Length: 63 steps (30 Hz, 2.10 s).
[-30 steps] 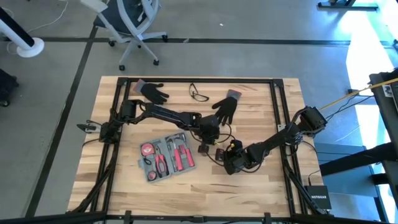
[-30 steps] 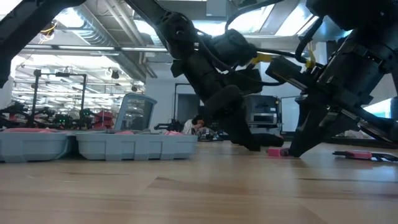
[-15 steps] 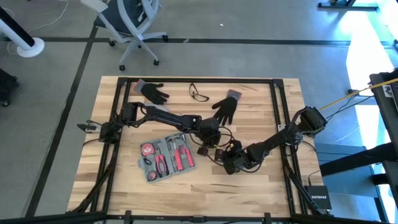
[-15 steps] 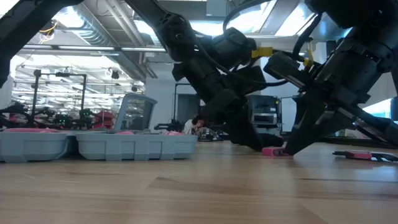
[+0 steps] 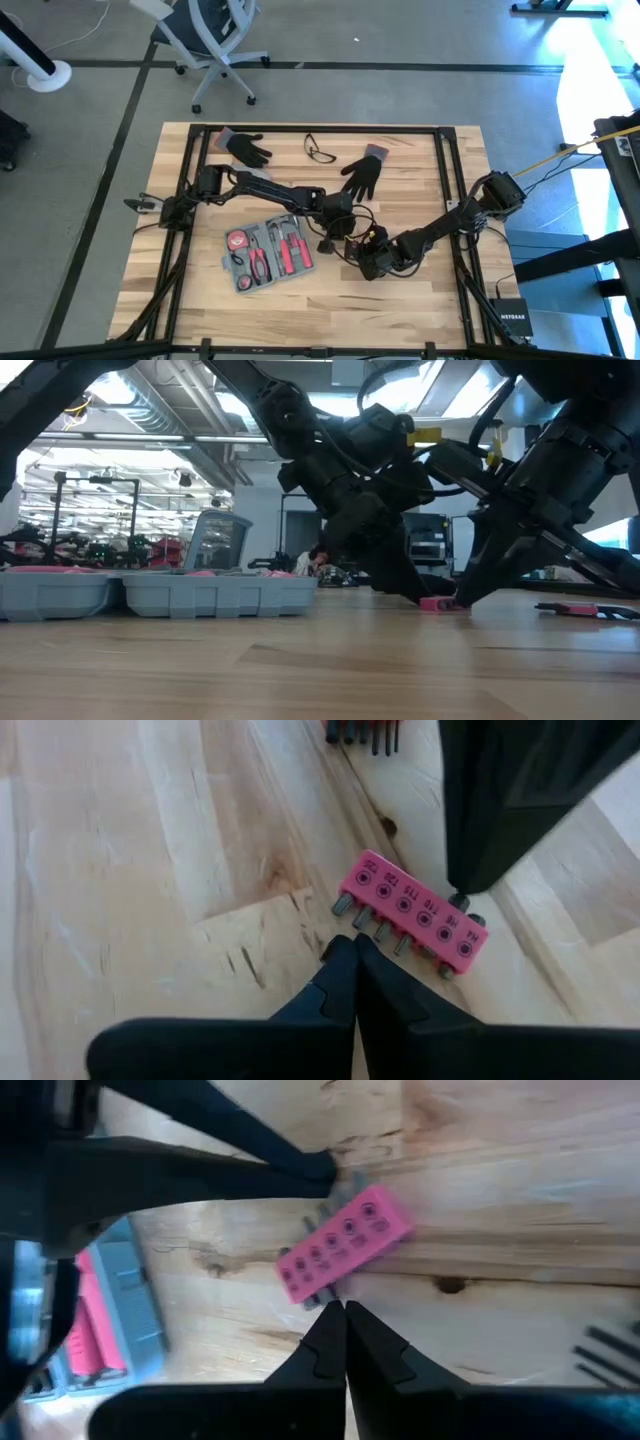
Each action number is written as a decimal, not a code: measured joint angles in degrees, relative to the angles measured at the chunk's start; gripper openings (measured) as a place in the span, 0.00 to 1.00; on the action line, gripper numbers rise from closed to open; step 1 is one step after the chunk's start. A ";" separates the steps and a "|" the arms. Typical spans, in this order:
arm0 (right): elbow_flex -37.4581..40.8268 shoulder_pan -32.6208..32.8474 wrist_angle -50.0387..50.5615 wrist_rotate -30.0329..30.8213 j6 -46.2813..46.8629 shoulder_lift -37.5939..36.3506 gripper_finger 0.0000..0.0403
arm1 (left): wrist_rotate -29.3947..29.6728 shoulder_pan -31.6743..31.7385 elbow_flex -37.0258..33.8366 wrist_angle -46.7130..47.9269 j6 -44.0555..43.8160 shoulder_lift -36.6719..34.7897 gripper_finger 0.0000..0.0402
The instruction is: Prefit tool cases
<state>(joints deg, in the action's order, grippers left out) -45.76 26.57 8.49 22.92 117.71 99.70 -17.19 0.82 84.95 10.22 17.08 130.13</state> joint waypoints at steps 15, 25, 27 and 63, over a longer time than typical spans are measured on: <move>-0.24 0.00 -3.26 -0.36 -0.79 3.44 0.00 | 0.70 -0.13 -0.04 1.07 -0.49 -0.04 0.00; -0.26 -2.00 -2.97 -0.13 -1.36 3.62 0.00 | 2.10 -1.86 -0.13 0.66 -3.29 -0.09 0.00; -0.24 -2.03 -2.92 0.11 -1.47 3.65 0.00 | 2.35 -2.02 -0.13 0.63 -4.76 -0.11 0.00; 0.08 -2.34 7.41 -5.53 -23.05 -7.82 0.00 | 5.84 2.03 -5.81 -4.85 -7.19 -4.09 0.00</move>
<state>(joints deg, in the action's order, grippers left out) -45.67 24.23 15.91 17.39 94.66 91.88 -11.35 2.85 79.13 5.37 9.89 126.04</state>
